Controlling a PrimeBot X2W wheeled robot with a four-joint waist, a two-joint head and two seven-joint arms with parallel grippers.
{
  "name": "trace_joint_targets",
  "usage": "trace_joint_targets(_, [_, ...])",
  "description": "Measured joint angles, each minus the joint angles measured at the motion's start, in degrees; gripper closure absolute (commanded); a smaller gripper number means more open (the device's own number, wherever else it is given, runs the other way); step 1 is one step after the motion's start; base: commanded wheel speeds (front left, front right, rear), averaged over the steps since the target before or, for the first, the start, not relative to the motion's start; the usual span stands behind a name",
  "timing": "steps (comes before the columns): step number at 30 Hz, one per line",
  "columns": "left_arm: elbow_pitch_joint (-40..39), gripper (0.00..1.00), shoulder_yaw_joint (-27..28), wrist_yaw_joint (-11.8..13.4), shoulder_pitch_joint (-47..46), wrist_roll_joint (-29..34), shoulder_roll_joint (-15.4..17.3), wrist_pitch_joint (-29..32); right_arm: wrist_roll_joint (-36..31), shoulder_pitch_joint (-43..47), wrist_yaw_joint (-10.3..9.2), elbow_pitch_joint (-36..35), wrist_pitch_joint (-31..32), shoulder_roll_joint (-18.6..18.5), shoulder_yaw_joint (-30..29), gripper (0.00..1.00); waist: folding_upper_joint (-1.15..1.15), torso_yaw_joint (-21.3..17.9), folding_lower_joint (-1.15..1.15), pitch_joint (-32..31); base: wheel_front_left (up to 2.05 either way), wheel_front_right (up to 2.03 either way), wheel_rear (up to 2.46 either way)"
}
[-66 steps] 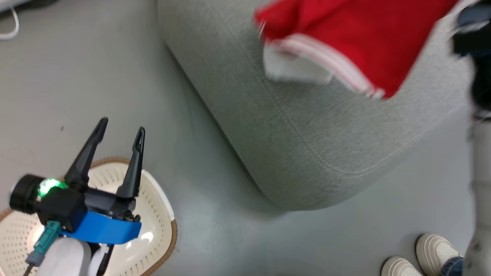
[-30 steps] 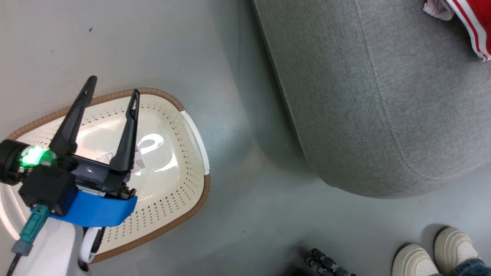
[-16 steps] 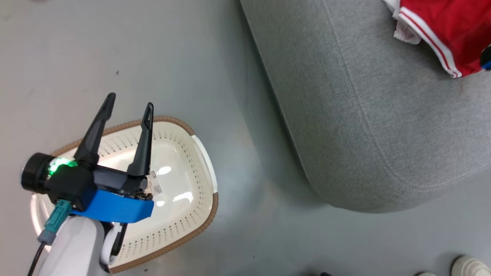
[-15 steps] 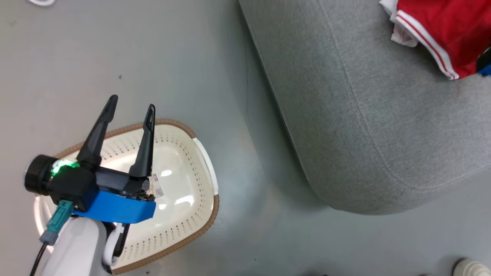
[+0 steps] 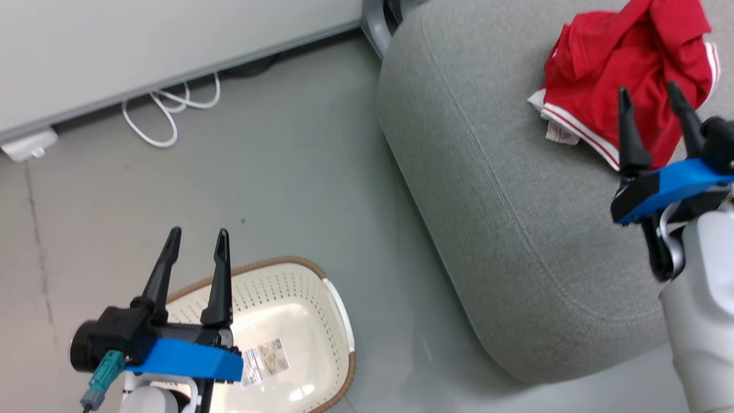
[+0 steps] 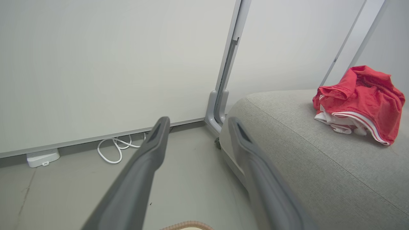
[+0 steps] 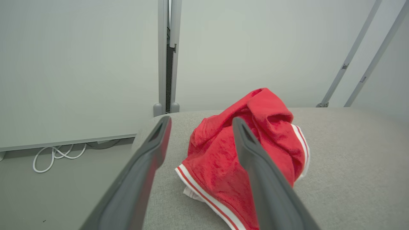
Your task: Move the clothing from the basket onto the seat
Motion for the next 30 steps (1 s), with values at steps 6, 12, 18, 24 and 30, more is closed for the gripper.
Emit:
trace_joint_targets(6, [1.14,0.0,2.57,-0.16,3.27,-0.2,-2.55,-0.01,1.68,9.49,0.0,-9.12,1.33,0.89,2.94,0.0,0.0,1.76,0.0,-6.13,0.0,0.0,0.0])
trace_joint_targets(12, [2.46,0.0,3.14,-0.21,4.37,0.26,-4.17,-0.07,1.36,20.61,0.0,-18.86,3.81,3.98,-1.15,0.0,0.0,6.23,0.0,-9.37,0.0,0.0,0.0])
trace_joint_targets(18, [4.15,0.0,3.92,-0.26,5.97,0.73,-4.42,-0.05,-3.66,31.1,0.0,-28.86,7.1,7.78,-2.52,0.0,0.0,11.84,0.01,-12.14,0.0,0.0,0.0])
trace_joint_targets(24, [5.56,0.0,4.69,-0.26,6.72,0.68,-4.41,-0.07,-5.32,36.1,0.0,-32.85,7.81,9.27,-2.21,0.0,0.0,15.71,0.01,-13.81,0.0,0.0,0.0])
trace_joint_targets(30, [7.31,0.0,4.97,-0.27,6.96,0.66,-4.31,-0.07,-4.72,38.94,0.0,-34.35,7.61,9.55,-0.74,0.0,0.0,18.63,0.02,-14.97,0.0,0.0,0.0])
